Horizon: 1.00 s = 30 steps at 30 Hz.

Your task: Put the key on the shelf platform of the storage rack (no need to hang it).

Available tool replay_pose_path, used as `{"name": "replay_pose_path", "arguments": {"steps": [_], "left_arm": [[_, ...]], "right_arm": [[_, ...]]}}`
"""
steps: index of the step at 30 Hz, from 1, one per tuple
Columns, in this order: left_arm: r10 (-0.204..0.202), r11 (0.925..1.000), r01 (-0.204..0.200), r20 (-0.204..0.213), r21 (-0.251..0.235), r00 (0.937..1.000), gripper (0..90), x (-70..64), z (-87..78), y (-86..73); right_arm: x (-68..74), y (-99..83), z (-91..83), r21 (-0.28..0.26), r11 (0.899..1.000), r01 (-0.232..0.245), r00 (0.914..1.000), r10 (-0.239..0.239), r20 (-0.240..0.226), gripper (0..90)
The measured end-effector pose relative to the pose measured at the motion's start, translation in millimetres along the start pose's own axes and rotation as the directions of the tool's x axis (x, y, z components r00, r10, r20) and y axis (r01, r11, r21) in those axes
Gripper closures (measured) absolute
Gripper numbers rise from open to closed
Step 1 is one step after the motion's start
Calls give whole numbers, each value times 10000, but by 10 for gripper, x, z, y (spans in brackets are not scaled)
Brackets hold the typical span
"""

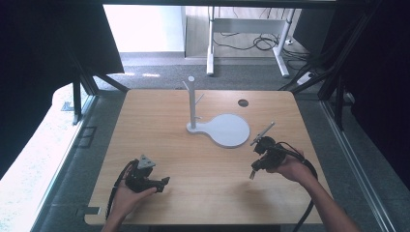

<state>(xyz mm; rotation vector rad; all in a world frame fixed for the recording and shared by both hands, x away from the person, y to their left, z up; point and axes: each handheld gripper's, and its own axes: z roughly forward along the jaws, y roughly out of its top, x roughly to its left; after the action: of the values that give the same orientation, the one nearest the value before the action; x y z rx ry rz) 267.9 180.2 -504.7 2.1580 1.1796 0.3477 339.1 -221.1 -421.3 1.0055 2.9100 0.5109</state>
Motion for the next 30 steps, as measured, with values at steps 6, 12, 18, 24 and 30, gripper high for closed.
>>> {"name": "replay_pose_path", "arguments": {"steps": [6,12,18,24,30], "left_arm": [[15,10000,-15,21,-22,10000,194,6,-7,1],[-41,10000,41,31,-28,10000,194,7,-7,0],[-41,10000,41,7,-25,10000,194,16,-10,-2],[-36,10000,36,25,-13,10000,194,11,-5,-1],[-39,10000,39,15,-16,10000,194,20,-9,-2]], "right_arm": [[-41,73,-50,22,10000,-53,10000,53,40,900],[-103,136,-60,24,10000,-89,9999,89,62,900],[-158,229,-80,-28,9999,-150,9998,151,118,900],[-203,316,-99,-184,9998,-96,9998,99,175,900],[-263,422,-105,-193,9997,-130,9997,134,200,900]]}}
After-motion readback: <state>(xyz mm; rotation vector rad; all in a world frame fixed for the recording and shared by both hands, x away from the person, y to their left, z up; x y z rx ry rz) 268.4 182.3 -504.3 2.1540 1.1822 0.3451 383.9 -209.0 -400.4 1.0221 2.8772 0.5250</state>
